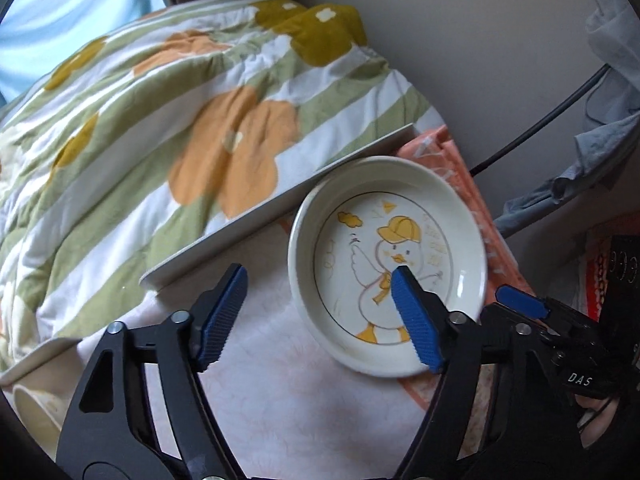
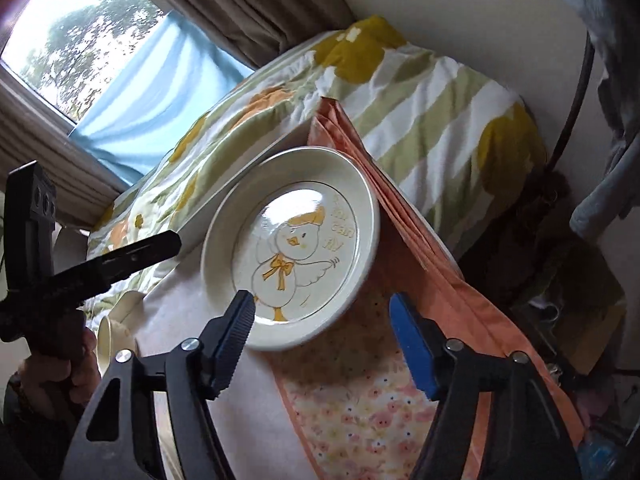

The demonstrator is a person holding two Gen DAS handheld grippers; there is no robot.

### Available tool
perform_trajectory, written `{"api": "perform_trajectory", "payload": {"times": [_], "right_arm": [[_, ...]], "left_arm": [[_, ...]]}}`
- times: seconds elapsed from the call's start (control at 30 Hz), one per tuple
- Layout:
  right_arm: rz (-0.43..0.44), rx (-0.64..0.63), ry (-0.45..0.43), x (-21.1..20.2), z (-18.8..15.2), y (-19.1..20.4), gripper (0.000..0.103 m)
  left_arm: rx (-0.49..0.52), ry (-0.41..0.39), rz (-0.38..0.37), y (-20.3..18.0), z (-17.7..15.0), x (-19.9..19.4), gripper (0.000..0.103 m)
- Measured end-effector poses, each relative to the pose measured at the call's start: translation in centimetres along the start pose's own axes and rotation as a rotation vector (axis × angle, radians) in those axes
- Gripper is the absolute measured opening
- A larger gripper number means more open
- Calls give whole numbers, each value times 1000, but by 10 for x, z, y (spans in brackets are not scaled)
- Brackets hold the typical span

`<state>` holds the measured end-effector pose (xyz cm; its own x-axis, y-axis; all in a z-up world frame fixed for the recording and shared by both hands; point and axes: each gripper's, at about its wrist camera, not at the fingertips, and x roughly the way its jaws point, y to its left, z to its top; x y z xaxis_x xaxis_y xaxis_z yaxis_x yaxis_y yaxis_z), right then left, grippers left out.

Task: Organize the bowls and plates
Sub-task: 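Grasp the duck-print plate rim with both grippers and lift it, then carry the duck-print plate onto the white plate stack and lower it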

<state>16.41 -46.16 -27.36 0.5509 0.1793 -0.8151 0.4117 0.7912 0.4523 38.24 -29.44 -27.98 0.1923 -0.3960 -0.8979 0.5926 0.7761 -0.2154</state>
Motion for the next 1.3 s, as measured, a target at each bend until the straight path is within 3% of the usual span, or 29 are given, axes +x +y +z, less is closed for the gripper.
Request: {"api": "perform_trajectory", "payload": {"times": [0.03,0.17,0.27,0.4,0.47,0.53,0.87,1.07,1.3], "right_arm": [[2,14,4,7,2,-3,57],[10,26,-4,21,11,-6,49],[-1,38,2,28,16,-7,37],[-47,39,2,34,20,-8,31],[-71,22,5,40,21,-8,19],[-82,20,-1,41,20,-9,16],[-39,18,-25,26,24,-10,13],[-16,-38,-79,-8,24,8,13],[69,-141,-114,-69,15,50,13]], "left_arm": [[-9,18,-4,4,4,13,54],[-16,49,-28,11,10,37,46],[-14,67,-36,13,12,46,34],[-7,85,-43,15,14,51,13],[-8,80,-50,16,13,51,13],[-4,73,-42,15,13,50,13],[-26,25,0,6,5,21,13],[-31,-36,12,-5,-1,-33,13],[-81,-157,85,-14,-34,-131,13]]}}
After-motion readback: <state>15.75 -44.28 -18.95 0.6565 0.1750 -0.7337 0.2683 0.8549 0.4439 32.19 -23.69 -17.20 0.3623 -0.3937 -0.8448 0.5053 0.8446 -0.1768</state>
